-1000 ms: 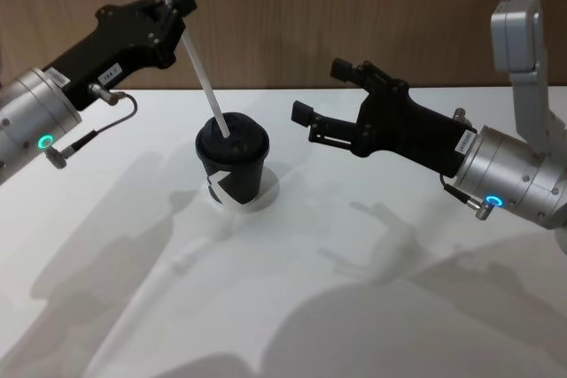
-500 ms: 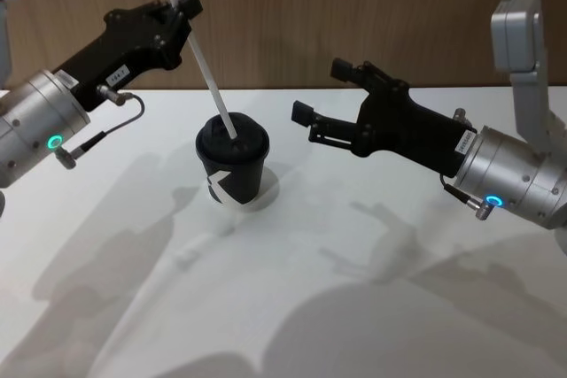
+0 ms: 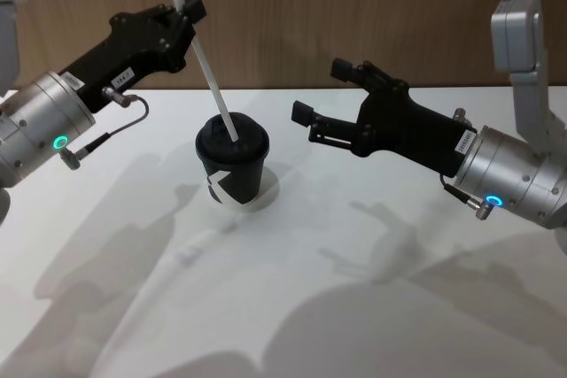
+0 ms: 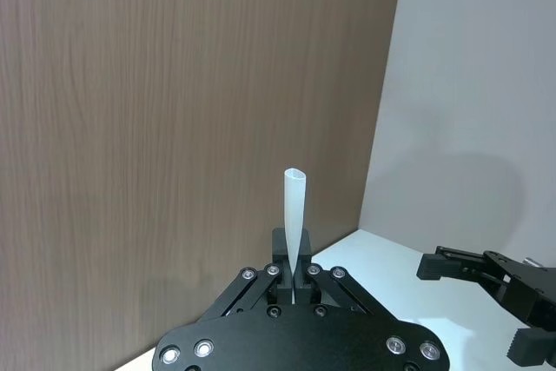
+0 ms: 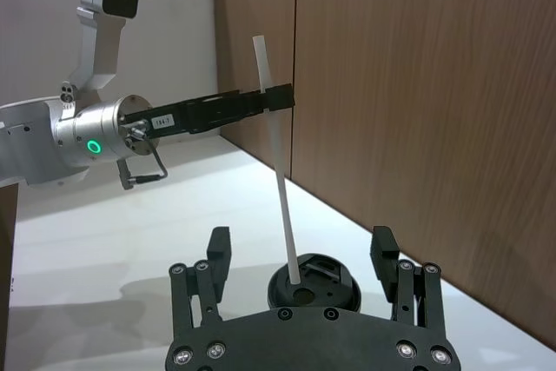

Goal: Pick up the straw with one hand, pass it to the other hand, and insert it into the cup.

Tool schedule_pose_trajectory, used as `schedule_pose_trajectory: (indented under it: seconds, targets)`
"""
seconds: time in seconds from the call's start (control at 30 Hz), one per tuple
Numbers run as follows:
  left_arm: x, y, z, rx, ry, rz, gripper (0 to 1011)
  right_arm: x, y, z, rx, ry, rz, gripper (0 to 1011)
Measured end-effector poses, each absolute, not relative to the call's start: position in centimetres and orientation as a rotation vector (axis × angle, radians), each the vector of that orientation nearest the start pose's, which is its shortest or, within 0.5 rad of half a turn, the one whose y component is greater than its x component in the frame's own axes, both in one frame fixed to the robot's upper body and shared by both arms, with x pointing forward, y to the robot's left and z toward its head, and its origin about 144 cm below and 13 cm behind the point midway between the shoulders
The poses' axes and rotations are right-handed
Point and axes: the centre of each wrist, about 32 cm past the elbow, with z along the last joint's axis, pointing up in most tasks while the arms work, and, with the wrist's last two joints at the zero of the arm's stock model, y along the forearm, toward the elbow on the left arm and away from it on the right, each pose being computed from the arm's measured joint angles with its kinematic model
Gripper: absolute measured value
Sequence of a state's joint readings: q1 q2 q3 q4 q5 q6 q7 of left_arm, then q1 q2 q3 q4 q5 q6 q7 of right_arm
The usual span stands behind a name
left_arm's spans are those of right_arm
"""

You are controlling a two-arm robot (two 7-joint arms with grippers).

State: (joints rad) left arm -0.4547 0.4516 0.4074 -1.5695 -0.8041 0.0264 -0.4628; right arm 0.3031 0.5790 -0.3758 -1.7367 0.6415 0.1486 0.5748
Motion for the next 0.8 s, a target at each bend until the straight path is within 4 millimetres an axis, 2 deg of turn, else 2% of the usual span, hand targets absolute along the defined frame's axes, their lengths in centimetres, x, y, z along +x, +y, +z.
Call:
schedule_pose_trajectory:
  seconds: [0.8]
  targets:
    - [55.19,23.71,127.77,-0.311,0.0,0.687,12,50.16,-26.2,127.11,0.035,-0.063,-0.584,1001]
